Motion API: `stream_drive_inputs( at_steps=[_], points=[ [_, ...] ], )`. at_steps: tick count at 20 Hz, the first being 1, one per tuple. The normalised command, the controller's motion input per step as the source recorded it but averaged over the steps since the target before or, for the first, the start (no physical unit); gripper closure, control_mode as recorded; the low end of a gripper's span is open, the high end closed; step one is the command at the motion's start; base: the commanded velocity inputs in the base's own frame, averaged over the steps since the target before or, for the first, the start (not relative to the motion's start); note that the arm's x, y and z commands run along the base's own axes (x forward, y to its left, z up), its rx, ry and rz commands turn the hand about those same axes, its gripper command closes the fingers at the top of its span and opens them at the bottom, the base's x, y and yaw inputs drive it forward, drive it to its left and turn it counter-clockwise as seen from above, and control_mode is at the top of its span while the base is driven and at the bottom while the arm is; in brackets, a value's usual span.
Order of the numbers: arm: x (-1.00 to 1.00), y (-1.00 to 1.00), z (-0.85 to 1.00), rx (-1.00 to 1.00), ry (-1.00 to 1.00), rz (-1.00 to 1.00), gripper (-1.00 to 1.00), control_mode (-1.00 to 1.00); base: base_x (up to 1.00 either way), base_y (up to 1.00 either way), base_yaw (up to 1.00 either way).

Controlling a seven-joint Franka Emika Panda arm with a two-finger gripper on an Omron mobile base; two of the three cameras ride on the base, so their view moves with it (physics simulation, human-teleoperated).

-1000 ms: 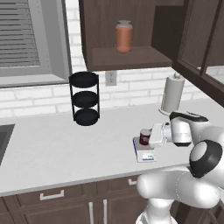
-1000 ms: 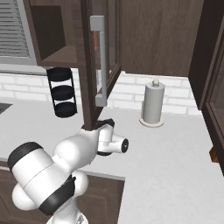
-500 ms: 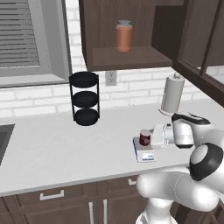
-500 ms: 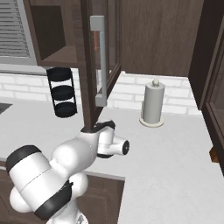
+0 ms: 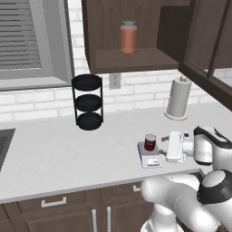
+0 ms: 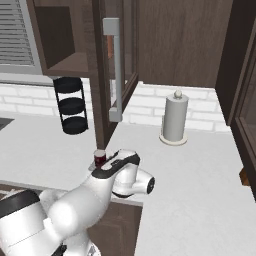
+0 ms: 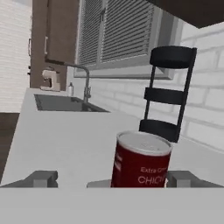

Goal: Pick the canned food and place it on the digital scale for weighing, and close the cabinet.

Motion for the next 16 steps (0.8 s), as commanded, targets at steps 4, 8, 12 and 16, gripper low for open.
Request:
stream_drive_inputs(
  at_steps=[4,8,12,16],
  points=[
    [-0.57,-0.42,0.17,0.07,-0.30,0.00,-1.00,-1.00,0.00,0.00,0.00],
    [-0.50,-0.49,0.29,0.09,-0.29,-0.01,-1.00,-1.00,0.00,0.00,0.00],
    [-0.34,-0.60,0.48,0.11,-0.23,-0.04,-1.00,-1.00,0.00,0.00,0.00],
    [-0.39,-0.70,0.78,0.12,-0.24,-0.04,-1.00,-1.00,0.00,0.00,0.00]
  ],
)
